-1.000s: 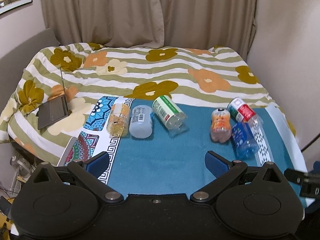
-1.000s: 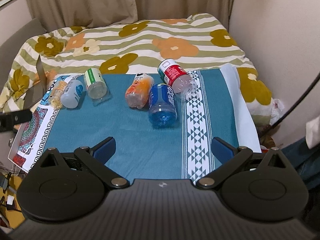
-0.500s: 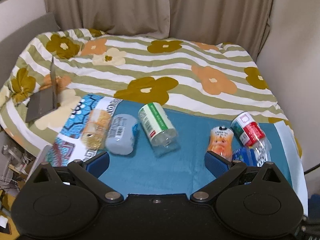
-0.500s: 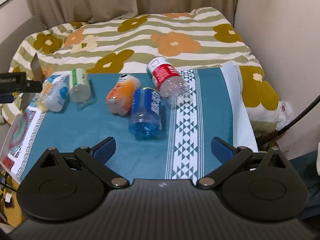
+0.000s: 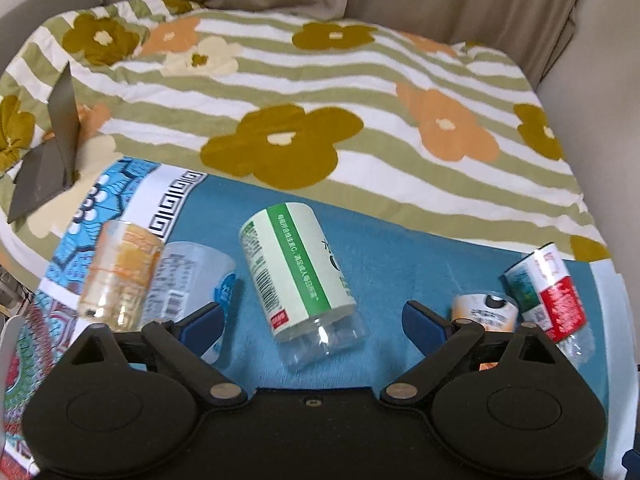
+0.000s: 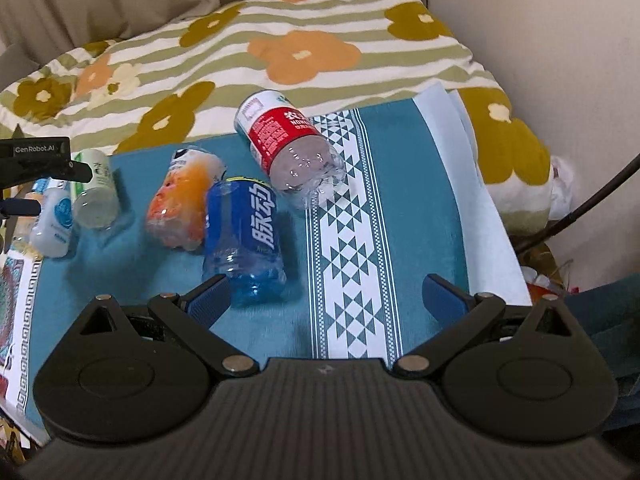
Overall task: Flip cup upright
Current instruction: 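Move the left gripper down onto the sideways green-labelled clear cup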
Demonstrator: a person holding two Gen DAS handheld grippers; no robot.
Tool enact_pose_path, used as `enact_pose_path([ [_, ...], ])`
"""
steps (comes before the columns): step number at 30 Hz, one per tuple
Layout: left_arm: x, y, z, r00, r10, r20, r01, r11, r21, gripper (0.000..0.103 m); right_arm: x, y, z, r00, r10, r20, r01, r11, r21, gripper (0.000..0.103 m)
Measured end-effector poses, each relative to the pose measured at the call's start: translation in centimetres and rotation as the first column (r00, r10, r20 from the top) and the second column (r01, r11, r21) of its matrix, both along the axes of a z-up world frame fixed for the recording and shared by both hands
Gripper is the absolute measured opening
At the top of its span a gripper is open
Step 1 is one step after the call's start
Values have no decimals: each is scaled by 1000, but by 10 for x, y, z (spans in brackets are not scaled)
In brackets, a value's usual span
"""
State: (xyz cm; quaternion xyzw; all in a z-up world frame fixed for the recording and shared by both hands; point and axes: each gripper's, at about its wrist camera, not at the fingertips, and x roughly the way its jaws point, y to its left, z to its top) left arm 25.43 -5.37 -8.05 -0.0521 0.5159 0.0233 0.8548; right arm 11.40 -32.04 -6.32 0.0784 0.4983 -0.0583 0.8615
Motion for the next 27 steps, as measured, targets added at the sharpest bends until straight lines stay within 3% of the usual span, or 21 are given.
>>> enact_pose_path([
  [8, 26, -1, -24, 998, -8, -60, 8, 1000, 11, 90, 21, 5, -14, 998, -26, -49, 26, 1000, 1, 103],
  [13, 32, -3, -35, 996, -22, -86, 24, 999, 22, 77, 28, 8, -19, 998, -32, -62, 32, 999, -2, 103],
  [27, 21, -6, -31, 995, -85, -53, 86, 996, 8, 75, 24, 13, -17, 997, -60, -51, 61, 998, 6, 103],
])
